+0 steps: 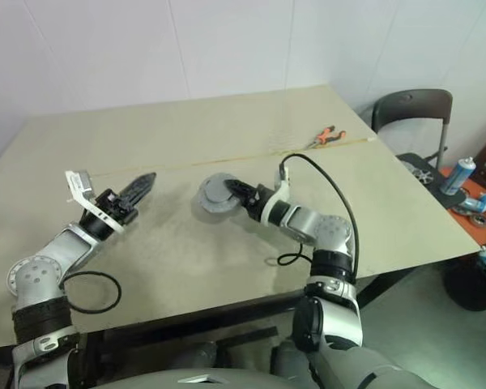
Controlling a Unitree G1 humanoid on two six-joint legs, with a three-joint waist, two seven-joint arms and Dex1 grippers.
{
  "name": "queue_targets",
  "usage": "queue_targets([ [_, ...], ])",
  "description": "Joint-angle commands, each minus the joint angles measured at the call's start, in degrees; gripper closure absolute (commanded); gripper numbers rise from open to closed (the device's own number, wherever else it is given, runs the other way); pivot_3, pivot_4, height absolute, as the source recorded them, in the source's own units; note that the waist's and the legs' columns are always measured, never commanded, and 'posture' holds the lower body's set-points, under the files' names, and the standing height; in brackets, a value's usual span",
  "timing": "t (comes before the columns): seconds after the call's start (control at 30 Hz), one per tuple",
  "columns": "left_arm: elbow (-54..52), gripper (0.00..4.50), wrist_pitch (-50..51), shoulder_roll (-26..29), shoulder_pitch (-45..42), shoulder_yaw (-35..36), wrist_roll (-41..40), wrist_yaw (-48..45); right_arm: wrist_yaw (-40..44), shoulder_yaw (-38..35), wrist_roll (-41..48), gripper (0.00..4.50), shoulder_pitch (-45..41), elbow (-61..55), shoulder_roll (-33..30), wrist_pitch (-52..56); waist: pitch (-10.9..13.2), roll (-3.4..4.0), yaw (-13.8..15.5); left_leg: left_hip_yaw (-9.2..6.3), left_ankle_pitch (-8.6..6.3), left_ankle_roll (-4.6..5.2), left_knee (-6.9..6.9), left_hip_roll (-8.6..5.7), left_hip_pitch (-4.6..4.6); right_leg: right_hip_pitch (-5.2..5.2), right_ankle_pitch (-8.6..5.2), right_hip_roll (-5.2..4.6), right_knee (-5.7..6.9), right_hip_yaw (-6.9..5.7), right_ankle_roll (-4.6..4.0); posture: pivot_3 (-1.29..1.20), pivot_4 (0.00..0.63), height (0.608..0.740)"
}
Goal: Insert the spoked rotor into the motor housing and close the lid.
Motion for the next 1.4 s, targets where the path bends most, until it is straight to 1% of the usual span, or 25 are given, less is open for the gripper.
queue_targets([
  [0.03, -1.6, 2.91, -1.0, -1.5, 0.2, -1.0, -1.6, 1.0, 0.7, 0.5, 5.3, 2.34, -5.1, -5.3, 1.6, 0.0, 0.0, 0.00, 0.0, 0.00, 0.02, 0.03, -0.01, 0.00, -0.01, 0.00, 0.01, 0.00, 0.00, 0.00, 0.01, 0.00, 0.000, 0.740],
  [0.27, -3.0, 0.44, -1.1, -4.1, 1.6, -1.3, -5.8, 3.0, -0.5, 1.0, 7.1, 2.34, -7.0, -5.1, 1.8, -0.2, 0.0, -0.02, -0.1, -0.01, 0.08, 0.13, -0.03, 0.00, -0.08, -0.07, 0.02, 0.01, 0.00, -0.01, 0.03, 0.00, 0.000, 0.740],
  [0.3, -3.4, 0.12, -0.8, -4.2, 1.8, -1.4, -6.8, 3.2, -0.5, 1.1, 7.1, 2.34, -7.0, -5.0, 1.7, -0.2, 0.0, -0.02, -0.1, -0.01, 0.08, 0.13, -0.01, 0.00, -0.08, -0.07, 0.02, 0.01, 0.00, -0.01, 0.02, 0.00, 0.000, 0.740],
  [0.33, -4.2, 0.05, -0.1, -4.0, 2.1, -1.7, -7.8, 3.2, -0.5, 1.1, 7.2, 2.34, -7.0, -4.8, 1.6, -0.3, 0.0, -0.02, -0.1, 0.00, 0.08, 0.13, -0.01, -0.01, -0.08, -0.07, 0.02, 0.00, 0.00, 0.00, 0.02, 0.00, 0.000, 0.740],
  [0.53, -8.4, 0.05, 0.7, -4.6, 1.5, -3.7, -14.2, 7.5, -0.5, 1.9, 6.7, 2.34, -7.4, -3.9, 1.1, -0.5, 0.0, -0.02, -0.1, 0.00, 0.08, 0.13, -0.01, 0.00, -0.09, -0.07, 0.02, 0.00, 0.00, 0.00, 0.01, 0.00, 0.000, 0.740],
  [0.63, -8.9, 0.05, 0.7, -5.7, 1.1, -6.5, -16.1, 9.8, -0.5, 2.2, 6.7, 2.34, -7.8, -3.5, 1.1, -0.8, 0.0, -0.02, -0.1, 0.00, 0.09, 0.14, 0.01, -0.01, -0.09, -0.06, 0.02, 0.01, 0.01, 0.00, 0.02, 0.00, 0.000, 0.740],
  [0.73, -7.6, 0.05, 0.6, -6.9, 0.9, -9.8, -15.1, 10.1, -0.5, 2.3, 6.7, 2.34, -8.2, -3.2, 1.1, -1.0, 0.0, -0.03, 0.0, 0.00, 0.10, 0.15, 0.04, -0.02, -0.08, -0.04, 0.02, 0.02, 0.01, 0.00, 0.02, 0.00, 0.000, 0.740],
  [0.8, -6.8, 0.05, 0.9, -7.2, 1.4, -12.3, -13.0, 9.1, -0.6, 2.5, 6.7, 2.34, -8.4, -3.1, 1.0, -1.1, 0.0, -0.02, 0.0, 0.00, 0.10, 0.15, 0.05, -0.02, -0.08, -0.03, 0.02, 0.03, 0.02, -0.01, 0.01, 0.00, 0.000, 0.740],
  [0.87, -6.0, 0.05, 0.8, -7.4, 1.9, -13.3, -12.1, 8.5, -0.7, 2.8, 6.7, 2.34, -8.5, -3.1, 1.0, -1.1, 0.0, -0.02, 0.0, 0.01, 0.11, 0.15, 0.05, -0.02, -0.08, -0.03, 0.02, 0.05, 0.02, -0.01, 0.01, 0.00, 0.000, 0.740],
  [1.17, -3.2, 0.05, -1.6, -6.3, 2.1, -11.8, -12.3, 7.7, -1.1, 3.5, 6.9, 2.34, -8.2, -3.5, 0.7, -0.8, 0.0, -0.02, 0.0, -0.02, 0.17, 0.06, 0.07, 0.01, -0.06, -0.03, 0.02, 0.11, 0.09, -0.01, 0.01, 0.00, 0.000, 0.740],
  [1.33, 0.0, 0.05, -4.4, -7.8, -0.2, -11.5, -11.3, 8.2, -1.1, 4.0, 6.7, 2.34, -8.1, -3.4, 0.7, -0.7, 0.0, -0.03, 0.1, -0.01, 0.16, 0.08, 0.18, -0.01, -0.06, 0.03, 0.03, 0.09, 0.06, -0.01, -0.05, 0.00, 0.000, 0.740],
  [1.4, 0.5, 0.05, -4.3, -9.0, -1.3, -12.6, -11.2, 8.3, -1.1, 4.2, 6.6, 2.34, -8.2, -3.2, 0.5, -0.7, 0.0, -0.03, 0.2, -0.02, 0.16, 0.08, 0.18, 0.00, -0.07, 0.03, 0.03, 0.09, 0.07, -0.01, -0.05, 0.00, 0.000, 0.740],
])
